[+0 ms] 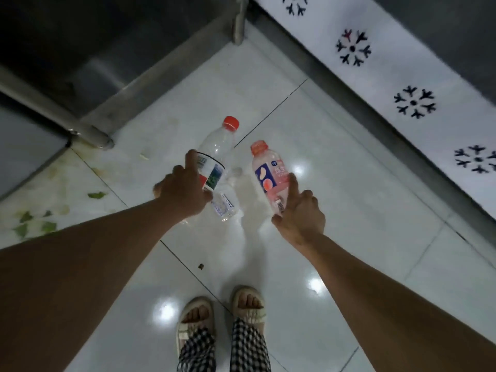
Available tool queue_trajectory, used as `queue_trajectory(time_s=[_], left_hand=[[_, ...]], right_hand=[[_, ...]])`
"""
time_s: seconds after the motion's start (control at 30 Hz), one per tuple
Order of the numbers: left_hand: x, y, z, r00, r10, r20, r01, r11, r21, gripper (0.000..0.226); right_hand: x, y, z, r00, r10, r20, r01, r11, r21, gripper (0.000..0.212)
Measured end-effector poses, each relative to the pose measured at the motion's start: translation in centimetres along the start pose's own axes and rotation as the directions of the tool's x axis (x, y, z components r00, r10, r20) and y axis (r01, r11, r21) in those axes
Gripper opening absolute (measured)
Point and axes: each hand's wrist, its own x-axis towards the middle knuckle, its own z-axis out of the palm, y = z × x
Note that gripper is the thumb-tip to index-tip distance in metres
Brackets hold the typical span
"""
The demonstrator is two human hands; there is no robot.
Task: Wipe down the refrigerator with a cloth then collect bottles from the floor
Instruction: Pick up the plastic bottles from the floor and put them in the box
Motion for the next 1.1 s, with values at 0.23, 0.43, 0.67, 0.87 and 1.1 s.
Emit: queue_trajectory(time_s=[0.23,0.43,0.67,0.87,1.1], left_hand=[[-7.9,6.7,-14.0,0.986,0.163,-0.043,-0.160,0.985,0.063,0.082],[-16.4,13.3,-22.2,0.944,0.328,-0.031,-0.322,0.939,0.122,0.084],[-25.9,22.1,-26.4,0.846,0.533,-0.037,-0.509,0.825,0.245,0.082],[-34.9,30.4,-24.8,0.756,0.655,-0.008,-0.621,0.721,0.307,0.075],[-47.4,40.7,-17.7,0.646,0.763,0.026,-0.723,0.600,0.343,0.074]], right_hand=[[-9.3,1.2,-15.3,0.996,0.026,-0.082,-0.029,0.999,-0.038,0.096],[-19.1,3.9,-26.3,0.979,0.114,-0.167,-0.122,0.992,-0.040,0.095],[-30.6,10.1,-35.0,0.914,0.254,-0.317,-0.256,0.966,0.038,0.094],[-41.1,18.5,-38.3,0.844,0.336,-0.417,-0.355,0.934,0.035,0.093],[-53.0,32.0,-38.0,0.771,0.460,-0.440,-0.471,0.877,0.091,0.094]])
